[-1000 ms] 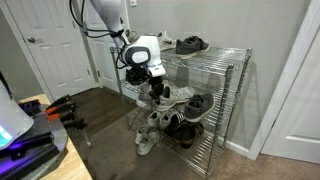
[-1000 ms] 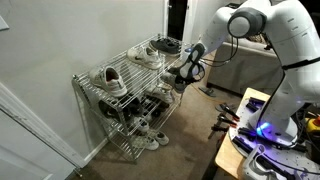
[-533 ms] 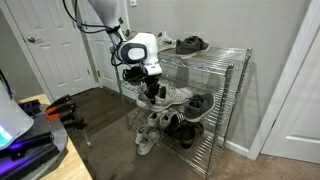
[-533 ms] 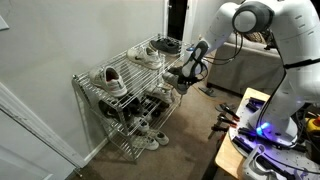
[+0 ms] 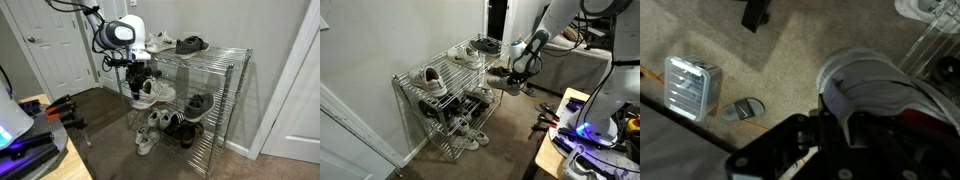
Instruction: Pick up one shoe on the second shelf and place it on the top shelf
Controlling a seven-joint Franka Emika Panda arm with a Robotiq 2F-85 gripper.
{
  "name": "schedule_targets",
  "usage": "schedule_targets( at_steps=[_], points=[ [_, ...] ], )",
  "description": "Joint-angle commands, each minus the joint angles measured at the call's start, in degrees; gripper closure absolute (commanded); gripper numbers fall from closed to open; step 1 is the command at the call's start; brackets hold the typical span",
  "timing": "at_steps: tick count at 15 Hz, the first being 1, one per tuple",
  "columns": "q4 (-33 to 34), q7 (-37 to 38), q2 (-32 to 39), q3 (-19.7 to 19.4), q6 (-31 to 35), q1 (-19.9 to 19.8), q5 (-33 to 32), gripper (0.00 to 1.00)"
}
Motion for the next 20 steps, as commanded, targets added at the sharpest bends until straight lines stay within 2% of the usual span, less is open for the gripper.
schedule_targets(
  at_steps=[1, 4, 6, 10, 15, 20],
  points=[
    [-6.82, 2.53, -11.04, -2.75, -7.76, 1.56, -11.31, 0.95],
    [-7.64, 5.68, -15.85, -0.69, -17.64, -0.06, -20.80, 0.96],
    [-7.62, 6.88, -18.62, 2.38, -25.49, -1.43, -25.65, 0.96],
    [-9.10, 3.55, -23.53, 11.26, -35.35, -3.25, -27.97, 0.95],
    [-11.09, -1.93, -27.02, 22.12, -38.63, -2.12, -25.20, 0.95],
    [-12.42, -7.60, -30.92, 30.01, -34.73, -0.33, -20.91, 0.95]
  ],
)
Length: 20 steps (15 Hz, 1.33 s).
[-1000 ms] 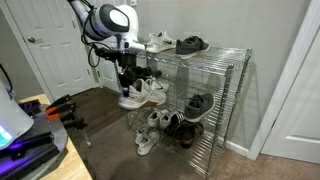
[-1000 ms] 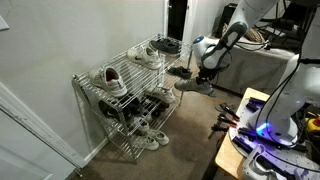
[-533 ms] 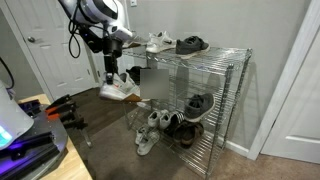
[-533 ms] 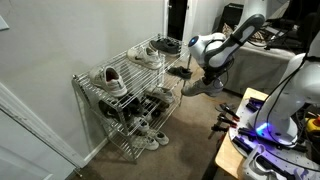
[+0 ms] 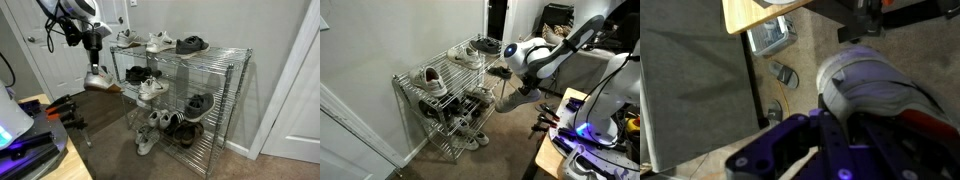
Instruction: Pick up one shoe on the second shelf and place it on the top shelf
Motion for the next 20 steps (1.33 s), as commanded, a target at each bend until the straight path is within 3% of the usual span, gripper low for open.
schedule_targets(
  at_steps=[1, 6, 14, 20],
  points=[
    [-1.80, -4.87, -6.01, 4.23, 3.26, 0.77, 4.32, 0.96],
    [0.27, -6.28, -10.27, 6.76, 7.97, 0.97, 9.40, 0.96],
    [8.55, -8.94, -20.91, 6.51, 5.79, -1.21, 11.98, 0.95],
    [10.93, -4.32, -20.01, 6.83, 12.28, -5.09, 14.49, 0.95]
  ],
)
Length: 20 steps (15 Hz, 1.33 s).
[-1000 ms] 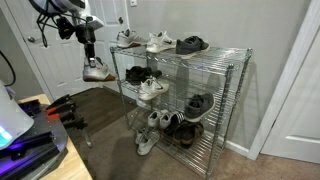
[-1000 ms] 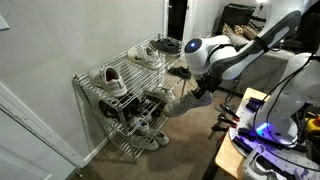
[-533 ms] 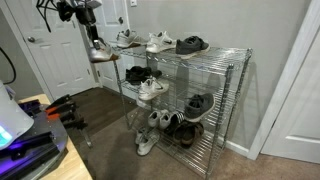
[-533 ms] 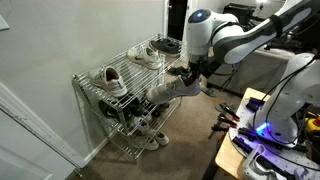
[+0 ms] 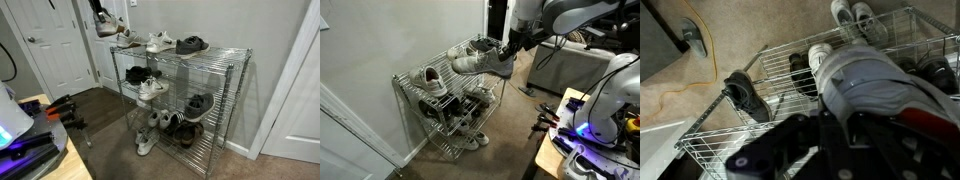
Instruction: Pick up one shoe on the second shelf and place it on the top shelf
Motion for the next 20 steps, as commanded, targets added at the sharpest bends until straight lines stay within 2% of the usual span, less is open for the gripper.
schedule_targets(
  at_steps=[1, 4, 8, 14, 16, 20],
  points=[
    [1.07, 3.32, 2.21, 0.94, 5.39, -3.04, 3.36, 0.95],
    [3.86, 10.47, 7.51, 2.36, 7.66, -4.70, 3.58, 0.96],
    [9.98, 26.39, 15.63, 3.94, 5.75, -4.67, 1.39, 0.96],
    [18.59, 49.88, 24.43, 3.15, 4.08, -0.12, -0.27, 0.96],
    [21.92, 56.50, 27.71, 2.72, 3.31, 1.96, -2.74, 0.96],
    [29.51, 65.06, 34.75, 1.59, -1.84, 6.86, -8.51, 0.96]
  ],
)
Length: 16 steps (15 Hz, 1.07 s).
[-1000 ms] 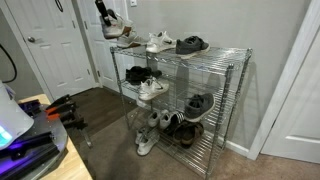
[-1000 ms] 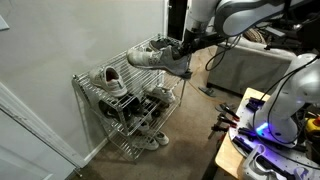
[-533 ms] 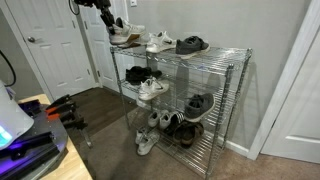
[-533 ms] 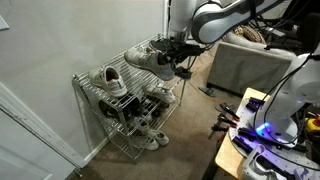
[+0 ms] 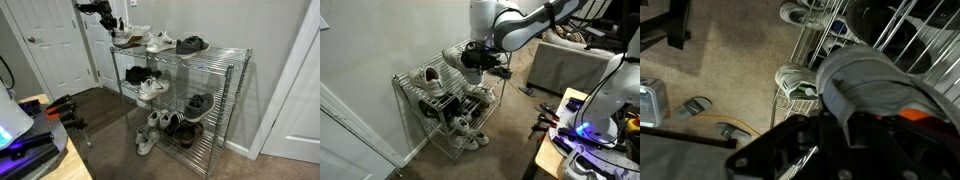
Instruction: Pick up one shoe on the second shelf and place it on the top shelf
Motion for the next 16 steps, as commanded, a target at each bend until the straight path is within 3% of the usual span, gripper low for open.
schedule_targets(
  at_steps=[1, 6, 16],
  points=[
    [8.47, 6.67, 6.50, -1.66, -5.45, 4.62, -4.66, 0.96],
    [18.05, 5.17, 13.32, -4.01, -10.77, 8.69, -5.01, 0.96],
    [36.18, 0.19, 25.11, -8.75, -16.63, 11.65, -4.37, 0.96]
  ],
)
